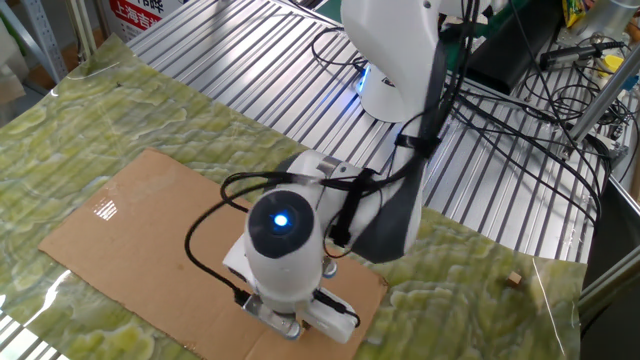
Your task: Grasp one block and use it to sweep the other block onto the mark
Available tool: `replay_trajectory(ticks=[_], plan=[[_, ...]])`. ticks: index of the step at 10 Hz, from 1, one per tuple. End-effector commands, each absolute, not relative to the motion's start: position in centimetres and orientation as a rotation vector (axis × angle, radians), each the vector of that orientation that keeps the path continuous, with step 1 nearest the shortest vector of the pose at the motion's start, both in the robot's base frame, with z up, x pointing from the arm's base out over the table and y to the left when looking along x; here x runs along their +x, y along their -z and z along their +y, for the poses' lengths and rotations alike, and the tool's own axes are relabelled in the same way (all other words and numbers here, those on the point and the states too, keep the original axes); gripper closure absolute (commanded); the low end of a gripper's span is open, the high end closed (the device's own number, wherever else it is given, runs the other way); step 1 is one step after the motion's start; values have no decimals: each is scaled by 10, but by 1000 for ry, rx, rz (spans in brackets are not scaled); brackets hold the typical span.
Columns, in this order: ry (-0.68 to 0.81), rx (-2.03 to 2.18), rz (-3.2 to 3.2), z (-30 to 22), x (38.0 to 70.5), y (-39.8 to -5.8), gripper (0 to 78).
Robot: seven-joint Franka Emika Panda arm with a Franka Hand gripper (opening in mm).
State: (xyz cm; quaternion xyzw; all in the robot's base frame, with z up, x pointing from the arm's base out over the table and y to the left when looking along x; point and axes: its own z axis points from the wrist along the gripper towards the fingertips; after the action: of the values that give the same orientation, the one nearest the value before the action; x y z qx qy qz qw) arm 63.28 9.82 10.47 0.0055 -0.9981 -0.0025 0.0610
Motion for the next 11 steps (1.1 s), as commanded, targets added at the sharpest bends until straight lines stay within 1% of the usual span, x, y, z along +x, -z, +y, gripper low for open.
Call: replay_trajectory(ticks=[1, 3, 5, 6, 7, 8, 9, 11], plan=[[-247, 117, -3015, 92, 635, -107, 764], [-298, 130, -3009, 89, 636, -107, 764], [-301, 137, -3007, 88, 637, -107, 764], [-243, 112, -3009, 88, 637, -107, 764], [-56, 6, -3013, 89, 637, -105, 764], [24, -42, -3009, 90, 637, -105, 764], [162, -163, -2996, 93, 639, -104, 764], [154, -229, -2999, 96, 644, -106, 764]])
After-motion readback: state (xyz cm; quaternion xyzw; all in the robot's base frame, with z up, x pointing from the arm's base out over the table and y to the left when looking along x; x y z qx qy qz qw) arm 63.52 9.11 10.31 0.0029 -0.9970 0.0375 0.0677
